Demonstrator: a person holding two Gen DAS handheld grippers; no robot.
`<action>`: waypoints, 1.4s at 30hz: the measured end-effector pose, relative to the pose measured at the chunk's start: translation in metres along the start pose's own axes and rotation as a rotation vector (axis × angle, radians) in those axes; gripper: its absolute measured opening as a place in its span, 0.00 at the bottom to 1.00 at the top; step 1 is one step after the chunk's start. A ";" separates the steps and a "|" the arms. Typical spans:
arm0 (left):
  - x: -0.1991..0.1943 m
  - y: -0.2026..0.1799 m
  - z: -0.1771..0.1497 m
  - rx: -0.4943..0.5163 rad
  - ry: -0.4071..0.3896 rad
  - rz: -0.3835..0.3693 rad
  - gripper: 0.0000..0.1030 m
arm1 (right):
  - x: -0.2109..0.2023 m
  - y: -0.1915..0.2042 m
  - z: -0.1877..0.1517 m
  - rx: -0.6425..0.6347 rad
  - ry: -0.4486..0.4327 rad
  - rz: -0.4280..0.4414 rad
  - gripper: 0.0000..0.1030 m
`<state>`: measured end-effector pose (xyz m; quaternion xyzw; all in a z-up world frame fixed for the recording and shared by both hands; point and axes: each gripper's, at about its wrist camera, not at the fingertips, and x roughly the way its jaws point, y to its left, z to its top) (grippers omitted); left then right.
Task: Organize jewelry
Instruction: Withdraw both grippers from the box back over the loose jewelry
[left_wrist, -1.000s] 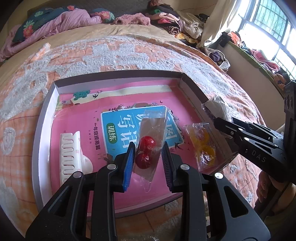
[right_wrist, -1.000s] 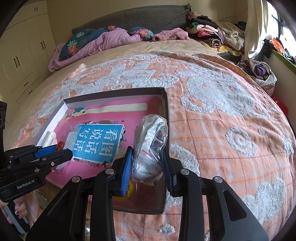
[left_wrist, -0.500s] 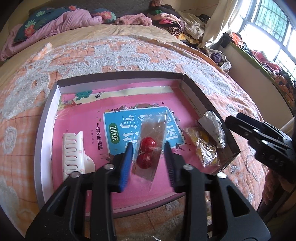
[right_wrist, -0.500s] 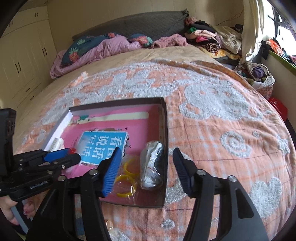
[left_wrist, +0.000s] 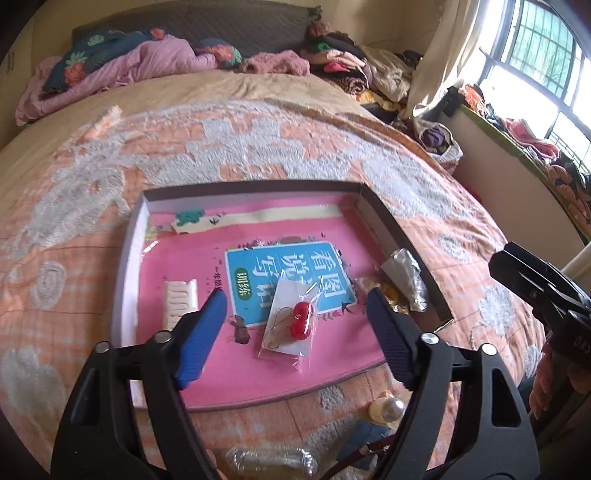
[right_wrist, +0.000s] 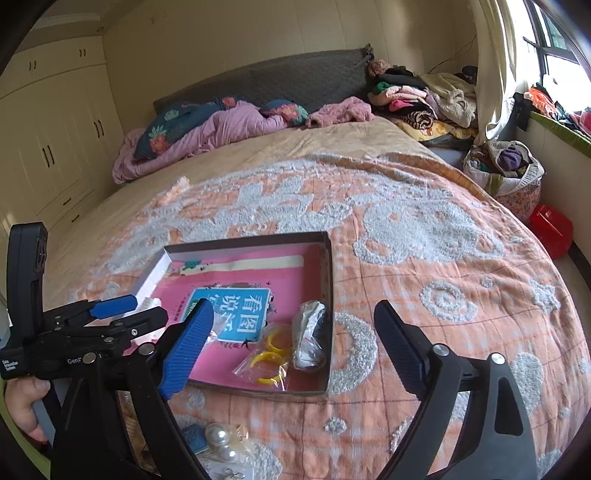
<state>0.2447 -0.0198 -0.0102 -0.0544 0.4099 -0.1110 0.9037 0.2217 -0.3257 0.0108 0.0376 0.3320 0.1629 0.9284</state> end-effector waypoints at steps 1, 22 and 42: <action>-0.006 0.000 0.000 -0.004 -0.011 0.007 0.76 | -0.004 0.000 0.000 0.001 -0.008 0.002 0.89; -0.079 -0.009 -0.009 -0.020 -0.123 0.034 0.90 | -0.065 0.010 0.001 -0.012 -0.097 0.031 0.93; -0.111 -0.011 -0.038 -0.019 -0.151 0.072 0.90 | -0.090 0.023 -0.023 -0.046 -0.085 0.070 0.93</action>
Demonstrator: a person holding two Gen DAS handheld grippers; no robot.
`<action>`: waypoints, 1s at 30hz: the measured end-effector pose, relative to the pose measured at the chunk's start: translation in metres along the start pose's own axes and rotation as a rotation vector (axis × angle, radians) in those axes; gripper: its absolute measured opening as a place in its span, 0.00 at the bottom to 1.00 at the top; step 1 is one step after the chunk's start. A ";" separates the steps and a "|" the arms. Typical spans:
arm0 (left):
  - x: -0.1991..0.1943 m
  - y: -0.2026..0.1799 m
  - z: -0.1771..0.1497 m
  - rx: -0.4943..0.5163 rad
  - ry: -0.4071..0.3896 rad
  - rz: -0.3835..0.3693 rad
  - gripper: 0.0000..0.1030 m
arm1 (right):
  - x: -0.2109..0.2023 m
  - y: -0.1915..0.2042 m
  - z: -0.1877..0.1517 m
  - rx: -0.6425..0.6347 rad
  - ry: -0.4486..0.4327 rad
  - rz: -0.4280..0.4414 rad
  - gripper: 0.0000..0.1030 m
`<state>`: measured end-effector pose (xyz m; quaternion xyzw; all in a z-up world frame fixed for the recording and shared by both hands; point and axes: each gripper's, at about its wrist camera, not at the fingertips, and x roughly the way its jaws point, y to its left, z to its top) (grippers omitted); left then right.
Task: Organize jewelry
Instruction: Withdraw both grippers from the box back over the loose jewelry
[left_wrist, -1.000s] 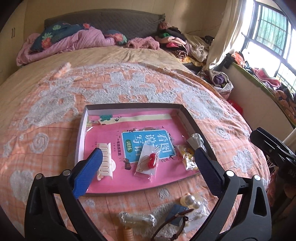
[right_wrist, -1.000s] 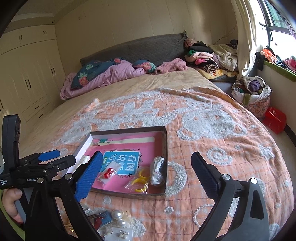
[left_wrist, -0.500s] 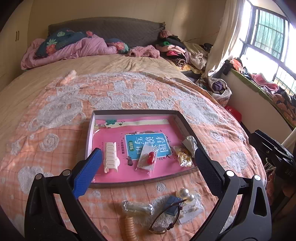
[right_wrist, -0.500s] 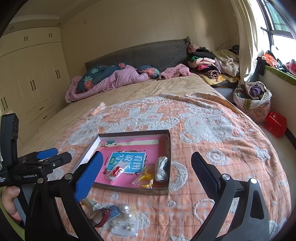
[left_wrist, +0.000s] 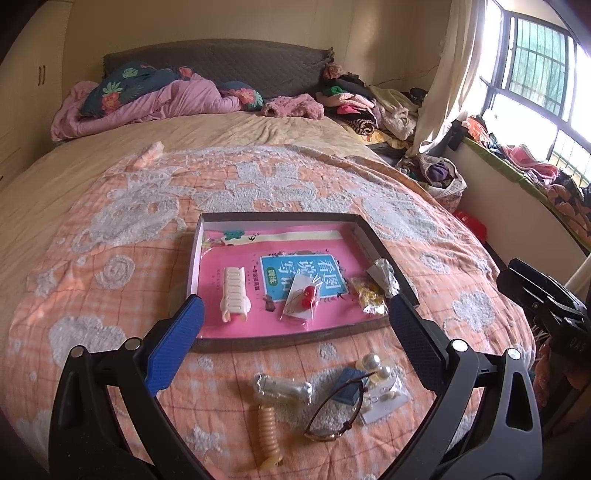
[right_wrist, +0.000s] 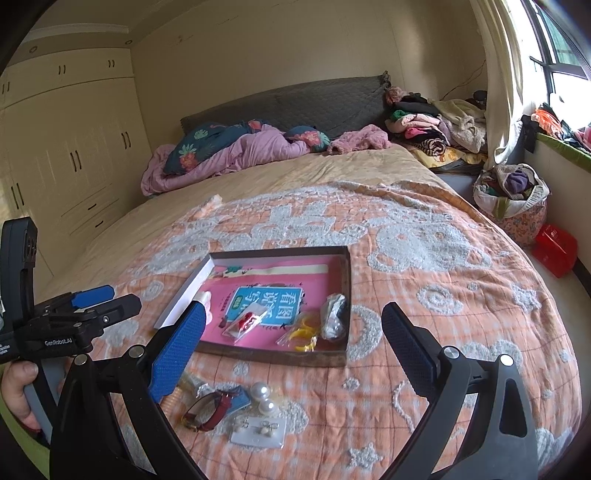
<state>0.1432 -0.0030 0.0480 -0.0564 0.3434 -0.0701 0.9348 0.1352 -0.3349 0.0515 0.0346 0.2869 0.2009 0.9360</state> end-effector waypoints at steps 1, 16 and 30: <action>0.000 0.000 -0.001 0.000 0.001 0.000 0.90 | 0.000 0.000 -0.002 -0.002 0.003 0.003 0.93; 0.000 -0.006 -0.033 0.031 0.048 0.007 0.91 | 0.000 0.004 -0.033 -0.025 0.075 0.021 0.93; 0.011 -0.020 -0.067 0.091 0.127 -0.009 0.90 | 0.009 0.003 -0.052 -0.052 0.149 0.022 0.93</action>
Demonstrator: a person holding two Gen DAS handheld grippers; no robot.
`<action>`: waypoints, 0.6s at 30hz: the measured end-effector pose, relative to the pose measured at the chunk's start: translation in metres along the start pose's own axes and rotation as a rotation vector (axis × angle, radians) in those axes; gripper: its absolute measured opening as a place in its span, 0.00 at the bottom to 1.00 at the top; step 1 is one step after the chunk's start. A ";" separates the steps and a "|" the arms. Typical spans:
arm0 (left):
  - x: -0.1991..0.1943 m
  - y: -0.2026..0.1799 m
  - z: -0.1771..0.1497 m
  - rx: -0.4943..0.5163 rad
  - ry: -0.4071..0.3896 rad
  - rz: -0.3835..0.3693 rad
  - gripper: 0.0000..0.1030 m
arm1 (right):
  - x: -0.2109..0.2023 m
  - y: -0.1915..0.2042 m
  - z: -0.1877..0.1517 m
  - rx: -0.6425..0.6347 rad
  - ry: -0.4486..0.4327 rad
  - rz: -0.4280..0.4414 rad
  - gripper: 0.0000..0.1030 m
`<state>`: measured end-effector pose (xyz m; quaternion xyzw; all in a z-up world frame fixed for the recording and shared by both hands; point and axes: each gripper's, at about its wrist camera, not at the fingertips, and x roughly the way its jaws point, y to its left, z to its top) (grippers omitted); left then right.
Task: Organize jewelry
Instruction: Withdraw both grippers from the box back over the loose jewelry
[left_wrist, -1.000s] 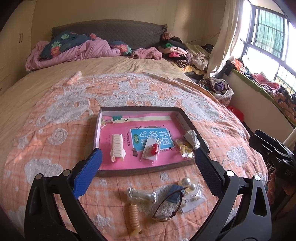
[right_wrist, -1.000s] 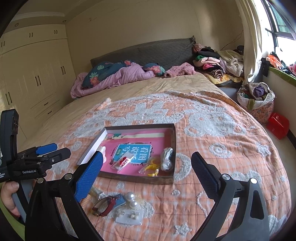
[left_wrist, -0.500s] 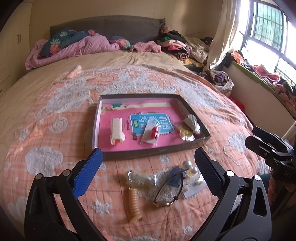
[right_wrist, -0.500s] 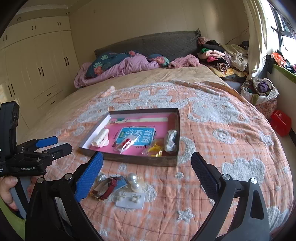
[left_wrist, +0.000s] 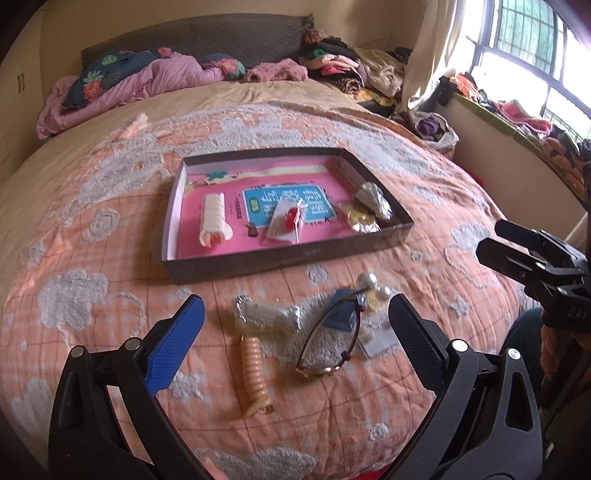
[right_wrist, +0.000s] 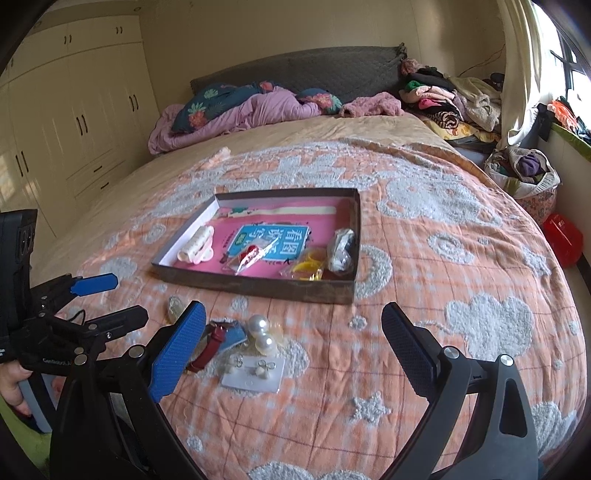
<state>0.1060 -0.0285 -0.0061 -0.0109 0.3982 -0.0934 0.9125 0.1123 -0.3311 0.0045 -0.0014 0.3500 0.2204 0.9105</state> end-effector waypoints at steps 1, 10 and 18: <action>0.001 -0.001 -0.002 0.004 0.006 0.000 0.90 | 0.001 0.000 -0.001 -0.003 0.005 0.001 0.93; 0.017 -0.003 -0.017 0.006 0.074 -0.036 0.90 | 0.015 -0.002 -0.010 -0.020 0.055 -0.004 0.93; 0.035 -0.004 -0.027 0.006 0.138 -0.077 0.90 | 0.034 -0.006 -0.018 -0.023 0.112 -0.008 0.92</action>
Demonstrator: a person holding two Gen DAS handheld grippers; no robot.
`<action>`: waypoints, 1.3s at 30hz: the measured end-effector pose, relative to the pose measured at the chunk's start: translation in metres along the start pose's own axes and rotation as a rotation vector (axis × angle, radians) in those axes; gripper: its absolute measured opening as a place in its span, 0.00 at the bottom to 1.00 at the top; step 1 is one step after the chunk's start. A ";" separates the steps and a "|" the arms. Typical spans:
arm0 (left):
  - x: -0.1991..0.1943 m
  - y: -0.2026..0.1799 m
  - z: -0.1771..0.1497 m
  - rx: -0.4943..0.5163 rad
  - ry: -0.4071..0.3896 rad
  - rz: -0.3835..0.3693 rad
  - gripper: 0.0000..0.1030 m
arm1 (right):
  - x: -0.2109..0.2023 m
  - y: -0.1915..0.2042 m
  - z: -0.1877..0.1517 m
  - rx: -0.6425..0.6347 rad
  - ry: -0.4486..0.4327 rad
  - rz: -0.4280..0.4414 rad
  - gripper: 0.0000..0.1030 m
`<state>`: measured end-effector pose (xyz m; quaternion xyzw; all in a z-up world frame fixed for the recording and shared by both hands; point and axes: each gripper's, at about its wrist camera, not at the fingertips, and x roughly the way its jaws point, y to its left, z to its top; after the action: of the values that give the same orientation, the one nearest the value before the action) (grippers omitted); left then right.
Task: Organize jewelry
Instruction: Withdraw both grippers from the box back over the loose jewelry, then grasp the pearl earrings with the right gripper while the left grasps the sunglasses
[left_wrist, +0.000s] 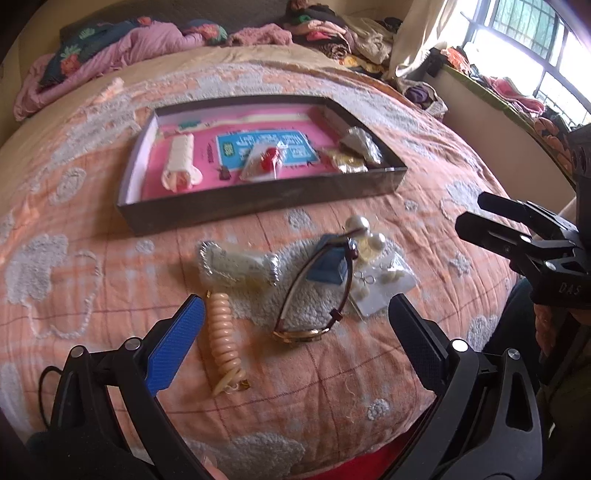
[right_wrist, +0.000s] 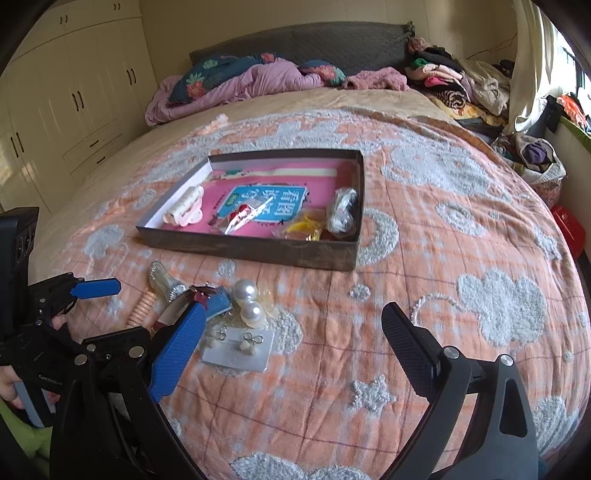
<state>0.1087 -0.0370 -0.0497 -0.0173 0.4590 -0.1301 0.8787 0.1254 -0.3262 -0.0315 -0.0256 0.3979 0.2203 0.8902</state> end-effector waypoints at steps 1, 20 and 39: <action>0.003 0.000 -0.001 0.003 0.008 -0.005 0.90 | 0.002 0.000 -0.001 -0.002 0.004 -0.002 0.92; 0.049 -0.004 -0.007 0.045 0.099 -0.021 0.67 | 0.061 -0.001 -0.007 -0.056 0.142 0.030 0.85; 0.026 0.008 0.000 0.008 0.034 -0.053 0.33 | 0.101 0.018 0.001 -0.130 0.195 0.081 0.54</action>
<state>0.1240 -0.0353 -0.0715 -0.0237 0.4725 -0.1552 0.8672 0.1780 -0.2724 -0.1012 -0.0883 0.4683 0.2780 0.8340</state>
